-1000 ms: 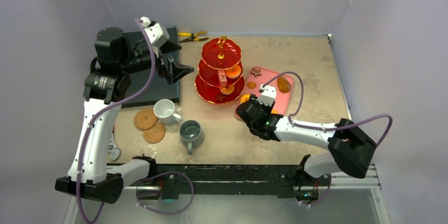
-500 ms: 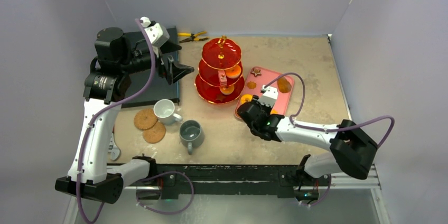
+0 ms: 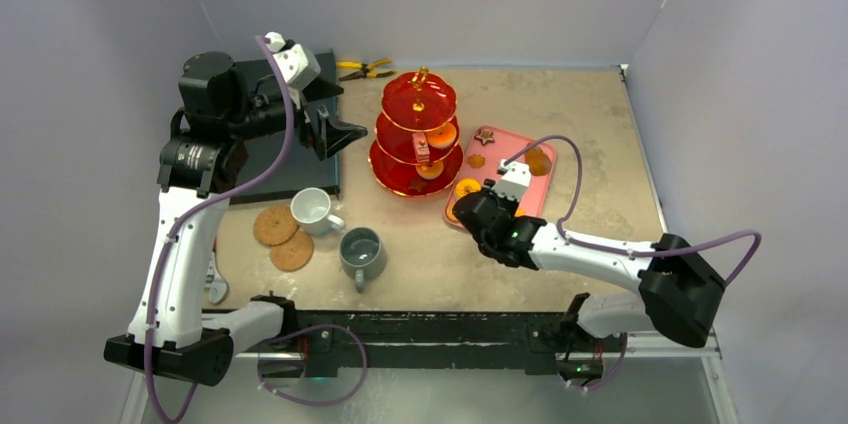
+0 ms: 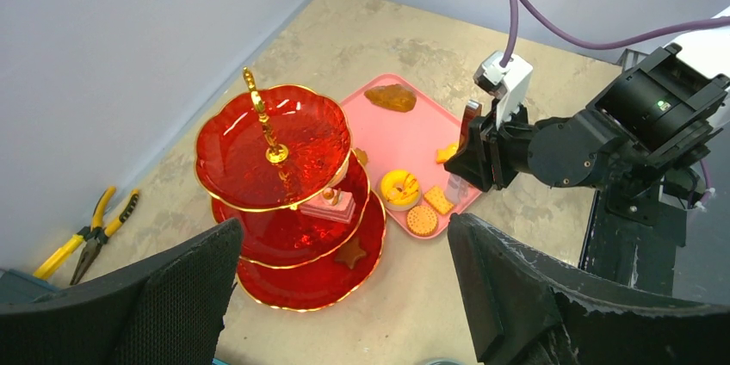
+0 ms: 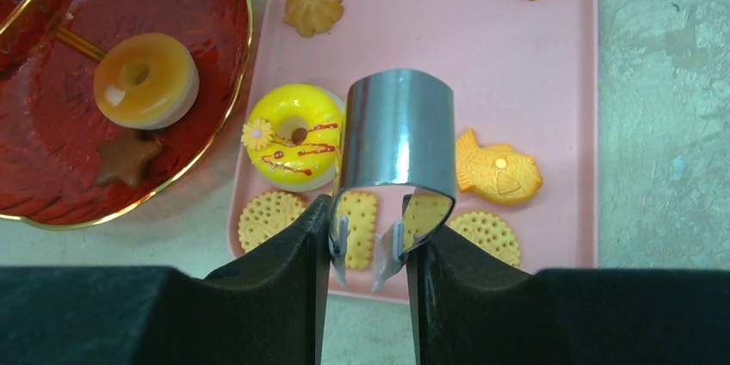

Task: Serve the afternoon tea
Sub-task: Pick up the desert from the tray.

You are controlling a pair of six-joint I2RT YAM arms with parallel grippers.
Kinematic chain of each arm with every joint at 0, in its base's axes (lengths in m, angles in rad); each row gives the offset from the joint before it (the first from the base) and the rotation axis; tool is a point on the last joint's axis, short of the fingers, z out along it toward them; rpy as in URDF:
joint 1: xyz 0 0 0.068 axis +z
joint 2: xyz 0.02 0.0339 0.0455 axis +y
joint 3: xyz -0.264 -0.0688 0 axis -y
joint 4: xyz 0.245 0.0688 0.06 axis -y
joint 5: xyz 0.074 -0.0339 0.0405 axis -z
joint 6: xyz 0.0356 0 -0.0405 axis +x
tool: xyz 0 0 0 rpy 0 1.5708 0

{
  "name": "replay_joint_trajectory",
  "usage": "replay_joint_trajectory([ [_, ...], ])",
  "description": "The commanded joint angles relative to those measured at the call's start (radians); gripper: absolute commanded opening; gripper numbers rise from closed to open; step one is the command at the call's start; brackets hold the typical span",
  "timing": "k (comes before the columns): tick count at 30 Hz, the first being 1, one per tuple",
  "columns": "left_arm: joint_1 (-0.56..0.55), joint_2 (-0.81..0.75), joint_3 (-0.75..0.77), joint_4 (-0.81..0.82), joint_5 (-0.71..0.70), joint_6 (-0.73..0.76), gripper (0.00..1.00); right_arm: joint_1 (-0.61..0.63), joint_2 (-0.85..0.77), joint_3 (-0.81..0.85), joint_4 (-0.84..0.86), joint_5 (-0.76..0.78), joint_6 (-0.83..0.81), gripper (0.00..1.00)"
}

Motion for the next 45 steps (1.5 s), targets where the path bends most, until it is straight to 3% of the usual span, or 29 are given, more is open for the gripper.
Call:
replay_joint_trajectory([
  [1,0.001,-0.016,0.001,0.021,0.018,0.0,0.89,0.002,0.01,0.028,0.019,0.017,-0.019,0.37],
  [14,0.001,-0.011,0.006,0.015,0.016,0.004,0.89,0.0,0.027,0.026,0.154,0.028,-0.129,0.41],
  [23,0.0,-0.013,0.005,0.011,0.012,0.008,0.89,-0.018,0.071,0.021,0.18,0.018,-0.129,0.53],
  [45,0.001,-0.009,-0.003,0.002,0.006,0.016,0.89,-0.072,0.164,0.003,0.225,-0.024,-0.1,0.51],
])
